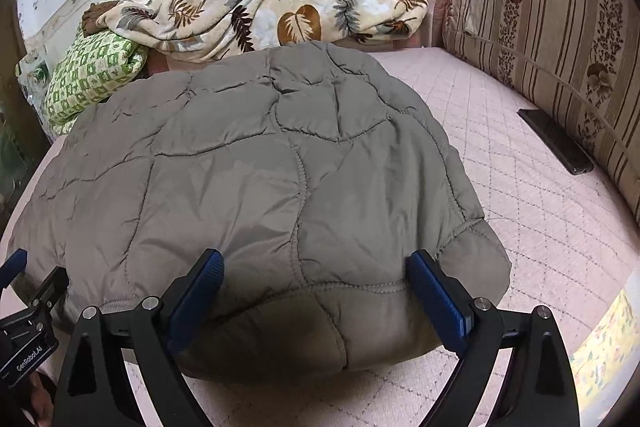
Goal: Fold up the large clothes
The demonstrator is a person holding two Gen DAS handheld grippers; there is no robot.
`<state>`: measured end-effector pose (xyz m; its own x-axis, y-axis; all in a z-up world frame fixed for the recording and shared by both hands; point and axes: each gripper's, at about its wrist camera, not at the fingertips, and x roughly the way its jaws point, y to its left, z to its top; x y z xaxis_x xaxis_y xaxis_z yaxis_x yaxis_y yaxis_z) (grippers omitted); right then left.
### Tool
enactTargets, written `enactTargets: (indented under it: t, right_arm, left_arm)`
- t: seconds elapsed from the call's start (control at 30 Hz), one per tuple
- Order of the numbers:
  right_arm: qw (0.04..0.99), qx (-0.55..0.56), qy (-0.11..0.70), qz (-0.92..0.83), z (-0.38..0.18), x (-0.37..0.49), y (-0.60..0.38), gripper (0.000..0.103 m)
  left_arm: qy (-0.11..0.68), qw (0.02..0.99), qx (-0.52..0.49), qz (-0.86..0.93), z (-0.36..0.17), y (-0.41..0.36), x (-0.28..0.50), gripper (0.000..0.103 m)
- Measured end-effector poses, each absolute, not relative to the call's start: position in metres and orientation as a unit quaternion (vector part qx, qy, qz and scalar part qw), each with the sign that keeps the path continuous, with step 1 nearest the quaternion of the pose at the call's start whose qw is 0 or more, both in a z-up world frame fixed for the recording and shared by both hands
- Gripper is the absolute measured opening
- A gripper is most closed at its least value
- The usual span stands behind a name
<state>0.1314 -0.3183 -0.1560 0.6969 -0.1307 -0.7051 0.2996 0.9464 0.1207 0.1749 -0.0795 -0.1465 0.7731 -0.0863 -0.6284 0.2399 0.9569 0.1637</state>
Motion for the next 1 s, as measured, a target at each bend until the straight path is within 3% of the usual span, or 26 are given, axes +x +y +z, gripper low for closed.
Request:
enactTargets:
  t: [0.33, 0.5, 0.67, 1.0]
  right_arm:
    - [0.946, 0.071, 0.302, -0.093, -0.128, 0.098, -0.278, 0.096]
    - [0.962, 0.059, 0.253, -0.082, -0.103, 0.05, -0.255, 0.096]
    - [0.971, 0.059, 0.227, -0.032, -0.076, -0.003, -0.217, 0.096]
    - [0.982, 0.067, 0.179, -0.006, -0.026, -0.035, -0.202, 0.096]
  left_arm:
    - [0.307, 0.943, 0.108, -0.072, -0.136, -0.067, 0.162, 0.091]
    - [0.281, 0.955, 0.085, -0.049, -0.104, -0.039, 0.116, 0.091]
    - [0.268, 0.961, 0.045, -0.05, -0.063, -0.011, 0.071, 0.099]
    - [0.257, 0.963, 0.067, -0.044, -0.021, -0.011, 0.048, 0.101]
